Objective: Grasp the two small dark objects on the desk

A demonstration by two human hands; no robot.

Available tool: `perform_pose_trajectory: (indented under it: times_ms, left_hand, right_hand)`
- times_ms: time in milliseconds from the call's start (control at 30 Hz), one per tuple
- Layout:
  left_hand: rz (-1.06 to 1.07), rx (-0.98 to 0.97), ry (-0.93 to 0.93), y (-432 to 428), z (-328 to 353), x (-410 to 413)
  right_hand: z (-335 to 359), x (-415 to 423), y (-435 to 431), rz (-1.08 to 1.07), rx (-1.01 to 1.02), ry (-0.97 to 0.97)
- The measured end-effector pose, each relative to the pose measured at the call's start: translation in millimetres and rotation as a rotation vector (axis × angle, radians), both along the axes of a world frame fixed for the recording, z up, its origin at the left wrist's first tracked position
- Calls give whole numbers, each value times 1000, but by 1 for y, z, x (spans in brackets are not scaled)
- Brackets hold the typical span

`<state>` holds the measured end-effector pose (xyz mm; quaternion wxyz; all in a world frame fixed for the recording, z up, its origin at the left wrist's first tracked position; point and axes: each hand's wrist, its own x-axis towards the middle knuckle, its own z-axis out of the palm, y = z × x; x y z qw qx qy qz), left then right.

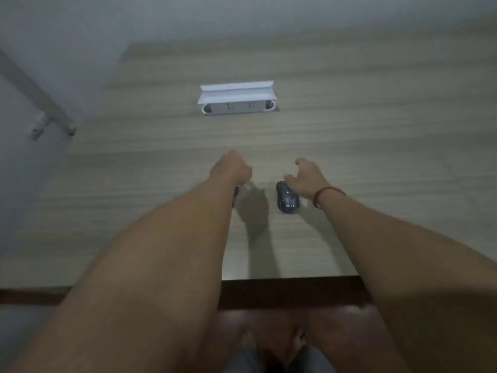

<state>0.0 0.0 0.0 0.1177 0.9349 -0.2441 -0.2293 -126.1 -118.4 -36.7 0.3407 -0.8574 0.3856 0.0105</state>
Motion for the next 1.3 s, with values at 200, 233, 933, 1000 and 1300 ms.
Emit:
perform_pose_trajectory:
  times_ms: [200, 233, 933, 1000, 1300]
  left_hand:
    - [221, 23, -30, 8, -66, -17]
    - [284, 3, -49, 9, -75, -18]
    - [264, -574, -418, 35, -174, -32]
    - [225, -664, -405, 37, -178, -45]
    - [215, -913, -402, 50, -162, -90]
  right_hand:
    - [-55, -25, 20, -48, 54, -17]
    - [-63, -27, 23, -57, 71, -31]
    - [-148, -25, 36, -113, -376, -452]
    - [-151, -31, 38, -142, -384, -476]
    - [-150, -61, 50, -203, -302, -426]
